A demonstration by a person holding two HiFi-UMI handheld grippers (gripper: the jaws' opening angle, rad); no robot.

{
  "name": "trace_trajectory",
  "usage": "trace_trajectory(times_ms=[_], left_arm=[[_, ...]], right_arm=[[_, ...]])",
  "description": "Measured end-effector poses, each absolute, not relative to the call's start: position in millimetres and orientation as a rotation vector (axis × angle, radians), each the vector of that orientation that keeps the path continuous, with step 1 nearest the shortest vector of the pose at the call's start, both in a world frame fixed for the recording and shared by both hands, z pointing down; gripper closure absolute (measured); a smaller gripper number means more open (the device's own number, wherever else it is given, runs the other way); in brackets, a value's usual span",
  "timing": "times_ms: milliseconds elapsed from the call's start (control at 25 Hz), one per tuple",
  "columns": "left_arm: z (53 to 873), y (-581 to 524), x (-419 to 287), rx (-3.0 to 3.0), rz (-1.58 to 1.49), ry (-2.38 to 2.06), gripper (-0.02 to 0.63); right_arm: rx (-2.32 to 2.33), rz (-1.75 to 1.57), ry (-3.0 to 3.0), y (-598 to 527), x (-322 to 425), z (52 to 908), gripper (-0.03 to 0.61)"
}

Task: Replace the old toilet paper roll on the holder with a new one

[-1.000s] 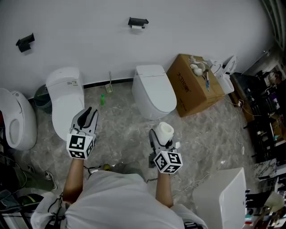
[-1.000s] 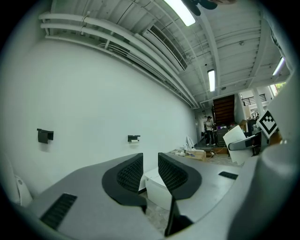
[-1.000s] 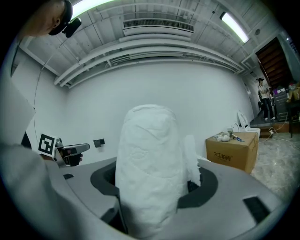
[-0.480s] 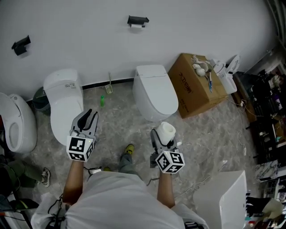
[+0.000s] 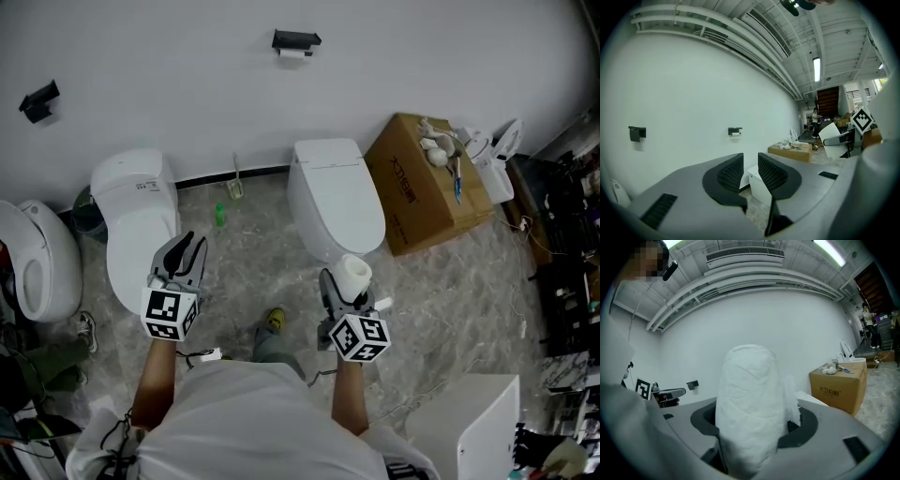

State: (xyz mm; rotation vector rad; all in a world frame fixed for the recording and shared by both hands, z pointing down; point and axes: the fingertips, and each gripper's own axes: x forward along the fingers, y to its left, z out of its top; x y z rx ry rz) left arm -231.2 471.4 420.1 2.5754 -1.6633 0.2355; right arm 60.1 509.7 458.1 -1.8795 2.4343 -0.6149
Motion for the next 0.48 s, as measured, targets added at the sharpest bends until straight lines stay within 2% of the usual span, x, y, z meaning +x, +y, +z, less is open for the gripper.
trace_trajectory(times_ms=[480], left_arm=[[422.3,369.1,-177.7,2.566,0.293,-1.666,0.508]], right_arm=[[-1.854,-0.672,2.433,400.2,113.1,466.6,0.27]])
